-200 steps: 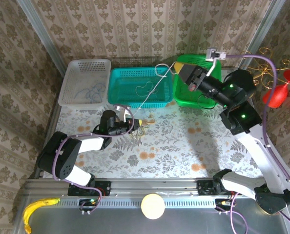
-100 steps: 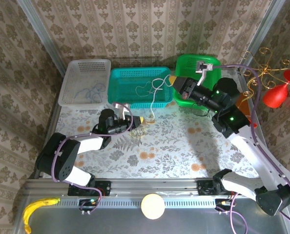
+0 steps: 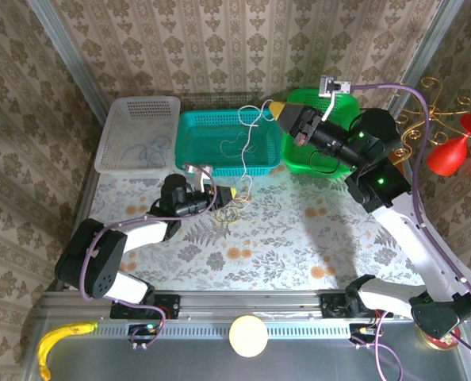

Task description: Untangle the cables

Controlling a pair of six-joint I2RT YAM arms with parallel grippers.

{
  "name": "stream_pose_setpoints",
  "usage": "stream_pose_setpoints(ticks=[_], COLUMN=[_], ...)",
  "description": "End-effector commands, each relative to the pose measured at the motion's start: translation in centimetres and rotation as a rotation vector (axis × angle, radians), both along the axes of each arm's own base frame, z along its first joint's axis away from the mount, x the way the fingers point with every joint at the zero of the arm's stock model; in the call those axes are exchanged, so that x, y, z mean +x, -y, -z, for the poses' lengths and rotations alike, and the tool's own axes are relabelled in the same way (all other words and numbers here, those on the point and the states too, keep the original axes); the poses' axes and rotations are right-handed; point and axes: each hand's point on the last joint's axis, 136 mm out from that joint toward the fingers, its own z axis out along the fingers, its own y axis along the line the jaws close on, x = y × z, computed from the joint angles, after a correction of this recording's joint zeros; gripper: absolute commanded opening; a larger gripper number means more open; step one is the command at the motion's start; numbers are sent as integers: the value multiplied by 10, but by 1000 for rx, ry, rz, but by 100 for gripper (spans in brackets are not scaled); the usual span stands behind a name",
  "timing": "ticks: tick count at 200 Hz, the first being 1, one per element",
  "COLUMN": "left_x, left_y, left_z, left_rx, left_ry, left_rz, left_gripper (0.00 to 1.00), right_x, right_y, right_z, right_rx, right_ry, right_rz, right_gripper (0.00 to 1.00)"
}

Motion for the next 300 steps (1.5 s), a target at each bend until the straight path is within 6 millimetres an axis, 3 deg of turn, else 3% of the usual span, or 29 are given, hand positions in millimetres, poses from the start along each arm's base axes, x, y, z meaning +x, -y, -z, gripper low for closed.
stream_pose_setpoints(ticks=[1, 68, 118, 162, 182, 222, 273, 285, 300], left_x=[0, 1, -14, -36, -47, -64, -30, -22, -17], left_y=[15, 39, 6, -11, -6, 24, 49, 52, 52], left_z=[-12, -17, 6, 6, 2, 2, 5, 13, 28], left_rx=[10, 22, 103, 169, 204, 250, 251, 262, 273], left_ry=[51, 65, 38, 62, 94, 136, 180, 179, 159], left_rz=[57, 110, 1, -7, 23, 111, 36, 18, 9], left_gripper=[57, 65, 68, 70, 71, 74, 73, 66, 48], right_x=[-5, -9, -6, -5, -5, -4, -18, -23, -32], right_y=[-11, -28, -30, -30, -31, -35, -42, -42, -39], right_z=[-8, -14, -13, -11, -9, -3, -11, -20, -41], right_rx=[-11, -23, -40, -48, -57, -69, -58, -44, -29], right_ry=[32, 49, 56, 57, 53, 34, 32, 42, 79], right_rz=[-43, -70, -58, -56, -57, -62, -93, -110, -122], right_gripper=[0, 0, 0, 0, 0, 0, 0, 0, 0])
